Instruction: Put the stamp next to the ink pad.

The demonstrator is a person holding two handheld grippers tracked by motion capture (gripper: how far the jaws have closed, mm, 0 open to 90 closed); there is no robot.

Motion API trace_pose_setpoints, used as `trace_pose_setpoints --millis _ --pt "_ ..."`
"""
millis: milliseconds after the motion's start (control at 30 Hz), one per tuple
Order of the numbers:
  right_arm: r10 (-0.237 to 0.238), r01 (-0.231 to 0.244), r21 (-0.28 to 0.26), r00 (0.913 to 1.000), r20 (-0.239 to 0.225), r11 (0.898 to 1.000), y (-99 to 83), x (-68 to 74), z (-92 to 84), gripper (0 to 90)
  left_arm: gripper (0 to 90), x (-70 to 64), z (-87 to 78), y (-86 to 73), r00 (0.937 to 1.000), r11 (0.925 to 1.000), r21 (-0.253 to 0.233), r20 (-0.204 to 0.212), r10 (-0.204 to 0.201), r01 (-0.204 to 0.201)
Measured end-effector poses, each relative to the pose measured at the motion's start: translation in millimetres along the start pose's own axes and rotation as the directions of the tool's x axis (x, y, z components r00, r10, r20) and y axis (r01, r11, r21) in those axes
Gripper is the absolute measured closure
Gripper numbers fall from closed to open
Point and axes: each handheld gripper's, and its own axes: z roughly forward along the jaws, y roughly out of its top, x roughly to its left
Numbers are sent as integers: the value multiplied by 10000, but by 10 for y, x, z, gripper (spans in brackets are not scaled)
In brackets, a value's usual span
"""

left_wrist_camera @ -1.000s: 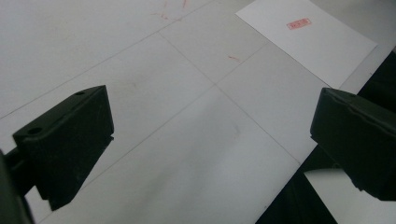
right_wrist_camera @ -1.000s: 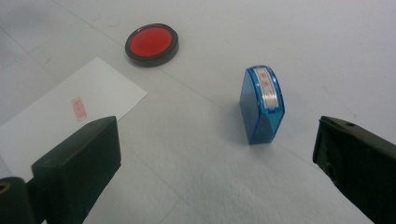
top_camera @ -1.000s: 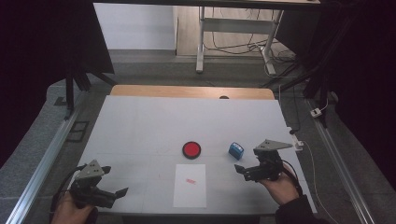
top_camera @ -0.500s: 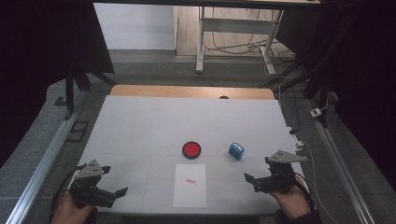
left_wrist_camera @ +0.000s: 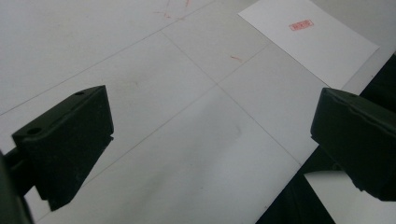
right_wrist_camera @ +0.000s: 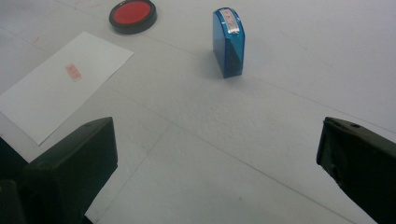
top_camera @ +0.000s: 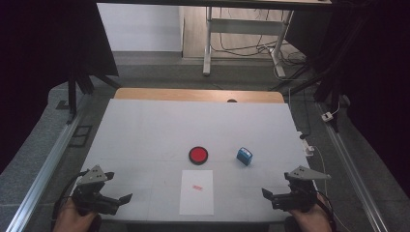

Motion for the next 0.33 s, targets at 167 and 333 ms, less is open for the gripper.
trace_pose_setpoints --millis 167,333 --pt "92 -96 204 9998 197 9997 -40 6 -49 0 0 1 1 -2 10000 10000 18 -6 -23 24" --pt "-45 35 378 9996 270 9993 -42 14 -34 0 0 8 5 8 10000 10000 22 51 -74 74"
